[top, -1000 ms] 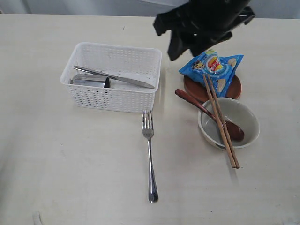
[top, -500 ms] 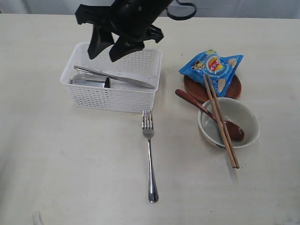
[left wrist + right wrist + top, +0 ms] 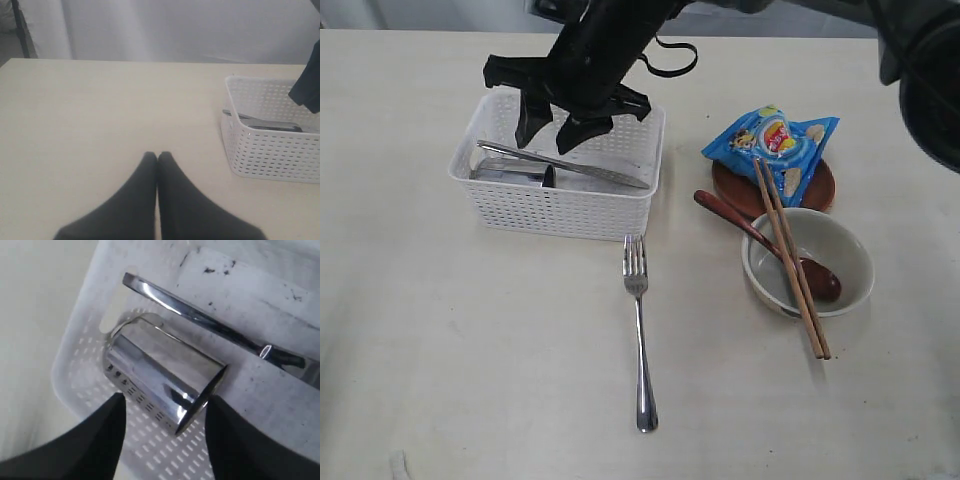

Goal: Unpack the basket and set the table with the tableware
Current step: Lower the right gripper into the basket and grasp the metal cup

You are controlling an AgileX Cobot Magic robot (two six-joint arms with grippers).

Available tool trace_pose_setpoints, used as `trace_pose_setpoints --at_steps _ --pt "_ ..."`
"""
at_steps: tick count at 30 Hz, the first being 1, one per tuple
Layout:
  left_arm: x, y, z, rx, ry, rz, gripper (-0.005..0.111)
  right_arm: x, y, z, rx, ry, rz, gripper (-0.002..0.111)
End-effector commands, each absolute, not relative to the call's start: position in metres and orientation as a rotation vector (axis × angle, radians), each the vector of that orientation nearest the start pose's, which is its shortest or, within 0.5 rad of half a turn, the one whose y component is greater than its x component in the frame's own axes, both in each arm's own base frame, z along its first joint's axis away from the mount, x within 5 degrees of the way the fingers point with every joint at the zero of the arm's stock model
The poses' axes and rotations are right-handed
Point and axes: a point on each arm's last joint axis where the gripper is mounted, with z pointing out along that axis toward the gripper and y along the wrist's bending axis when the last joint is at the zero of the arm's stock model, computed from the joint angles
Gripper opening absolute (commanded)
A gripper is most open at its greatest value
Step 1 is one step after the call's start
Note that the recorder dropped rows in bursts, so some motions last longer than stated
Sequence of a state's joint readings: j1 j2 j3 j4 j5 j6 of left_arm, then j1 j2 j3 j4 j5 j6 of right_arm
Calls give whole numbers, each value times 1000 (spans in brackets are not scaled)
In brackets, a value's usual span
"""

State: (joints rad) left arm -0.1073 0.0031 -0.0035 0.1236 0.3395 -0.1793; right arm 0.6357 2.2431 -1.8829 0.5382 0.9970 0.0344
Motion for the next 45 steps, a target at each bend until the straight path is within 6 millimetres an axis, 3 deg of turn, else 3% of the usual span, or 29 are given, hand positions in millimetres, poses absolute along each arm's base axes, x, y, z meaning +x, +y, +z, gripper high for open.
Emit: trace_pose_setpoints --at_steps 1,13,19,21,27,30,36,45 --pt "54 -2 183 9 1821 -78 0 370 317 180 -530 2903 814 48" --pt "54 -2 183 8 1821 -80 0 371 325 154 -488 2934 917 48" --pt "54 -2 183 8 1821 -80 0 373 326 155 -485 2924 918 47" --pt "54 -2 183 8 1821 -80 0 373 327 155 -513 2908 930 40" --pt "54 -2 183 8 1821 -80 0 372 329 158 -616 2856 973 -1" --pt "54 -2 183 8 1821 -80 0 371 330 161 -634 2841 990 0" --pt "54 -2 183 8 1821 -80 0 370 325 183 -701 2777 936 0" --pt "54 -2 183 8 1821 -80 0 371 306 229 -771 2670 668 0"
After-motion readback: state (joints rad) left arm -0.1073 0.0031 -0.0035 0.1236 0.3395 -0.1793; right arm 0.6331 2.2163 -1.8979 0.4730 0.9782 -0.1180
